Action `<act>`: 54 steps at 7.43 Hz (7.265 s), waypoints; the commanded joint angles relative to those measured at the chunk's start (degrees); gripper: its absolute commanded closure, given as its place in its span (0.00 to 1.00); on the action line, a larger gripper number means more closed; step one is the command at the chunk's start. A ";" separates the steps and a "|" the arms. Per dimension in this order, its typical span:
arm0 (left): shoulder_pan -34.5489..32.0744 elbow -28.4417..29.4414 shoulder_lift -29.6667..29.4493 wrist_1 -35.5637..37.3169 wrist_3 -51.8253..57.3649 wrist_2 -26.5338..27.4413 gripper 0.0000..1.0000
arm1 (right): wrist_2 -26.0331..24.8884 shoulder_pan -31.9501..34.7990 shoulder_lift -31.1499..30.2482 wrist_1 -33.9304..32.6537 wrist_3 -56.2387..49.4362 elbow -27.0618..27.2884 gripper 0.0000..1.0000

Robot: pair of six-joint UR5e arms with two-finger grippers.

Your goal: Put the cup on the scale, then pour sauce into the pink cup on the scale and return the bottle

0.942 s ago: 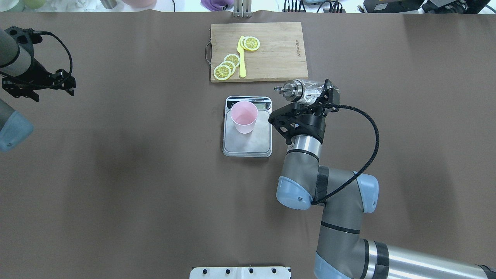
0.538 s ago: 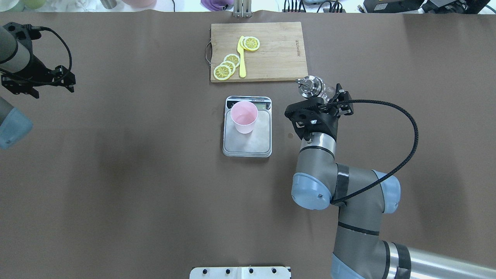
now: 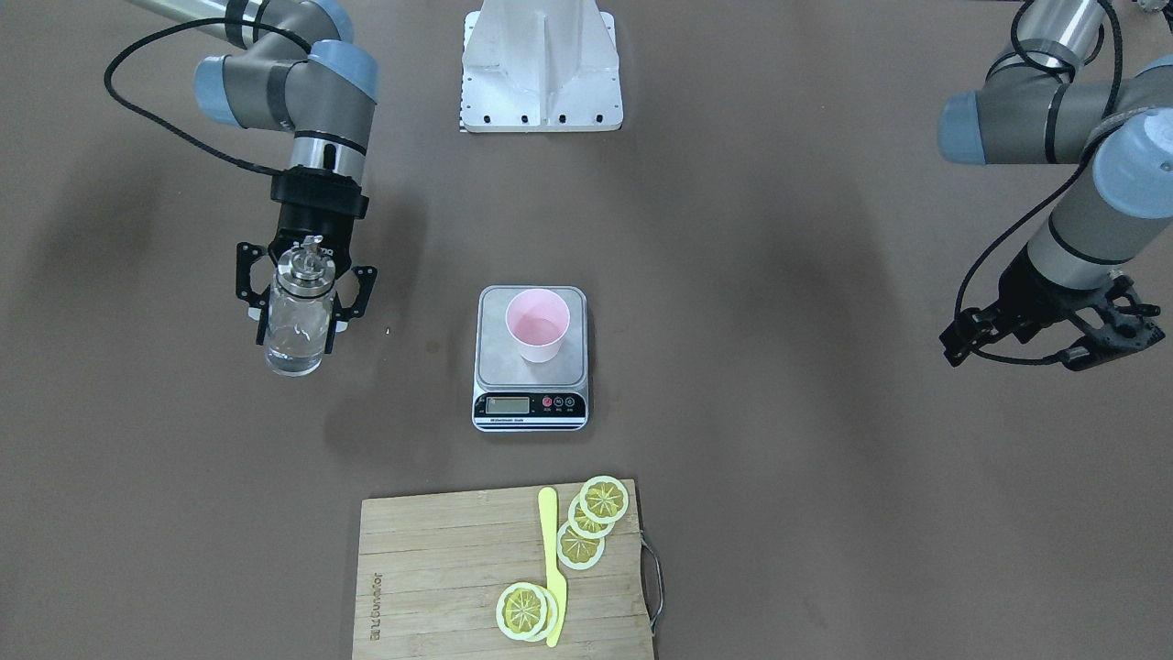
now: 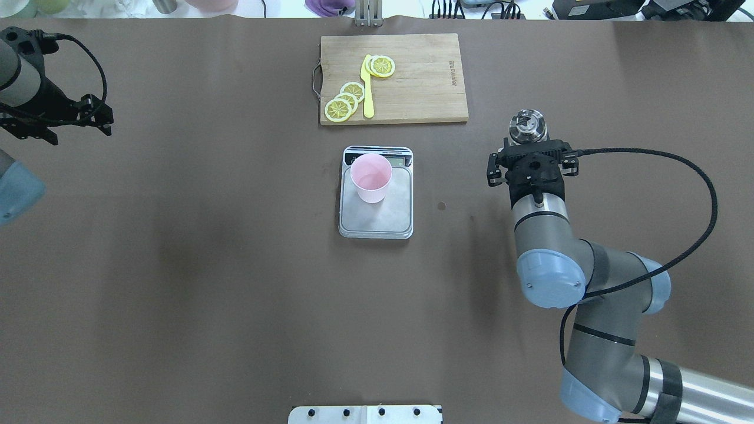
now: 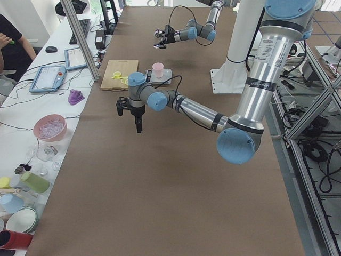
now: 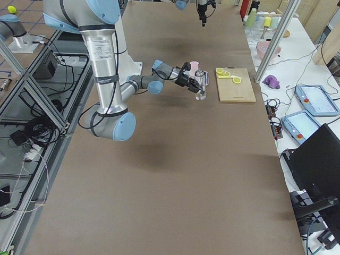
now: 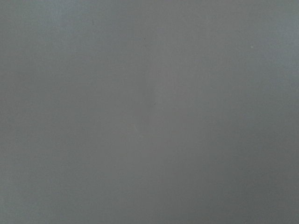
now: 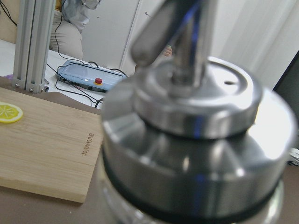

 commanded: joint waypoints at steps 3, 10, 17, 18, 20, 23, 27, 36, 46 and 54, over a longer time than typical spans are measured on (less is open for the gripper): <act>-0.45 -1.96 0.09 1.05 0.09 0.07 0.01 | 15.61 8.41 -5.92 16.94 -1.48 -3.65 1.00; -0.45 -5.48 0.09 4.39 0.97 0.60 0.01 | 28.38 15.46 -6.20 32.19 -2.81 -15.53 1.00; -1.41 -5.74 0.00 4.39 1.14 0.69 0.01 | 29.62 15.37 -8.48 32.19 -2.10 -16.67 1.00; -1.41 -5.66 0.09 4.39 1.14 0.69 0.01 | 29.62 15.37 -8.48 32.19 -2.10 -17.72 1.00; -1.41 -5.66 0.09 4.39 1.14 0.69 0.01 | 30.75 15.37 -8.22 32.19 -2.01 -17.55 1.00; -1.41 -5.66 0.09 4.39 1.23 0.60 0.01 | 31.64 15.46 -8.39 32.27 -1.32 -17.47 0.01; -1.68 -5.57 0.00 4.39 1.32 0.69 0.01 | 39.36 16.96 -13.90 32.36 -1.31 -11.94 0.00; -1.77 -6.18 0.27 4.30 1.32 0.60 0.01 | 82.50 39.35 -32.93 25.72 -10.21 4.51 0.00; -18.43 -6.90 6.47 13.01 36.30 -6.99 0.01 | 93.78 60.72 -9.19 -48.38 -61.32 7.58 0.00; -28.92 0.56 17.75 10.72 43.33 -12.23 0.01 | 92.64 66.95 -12.97 -47.89 -69.43 -6.83 0.00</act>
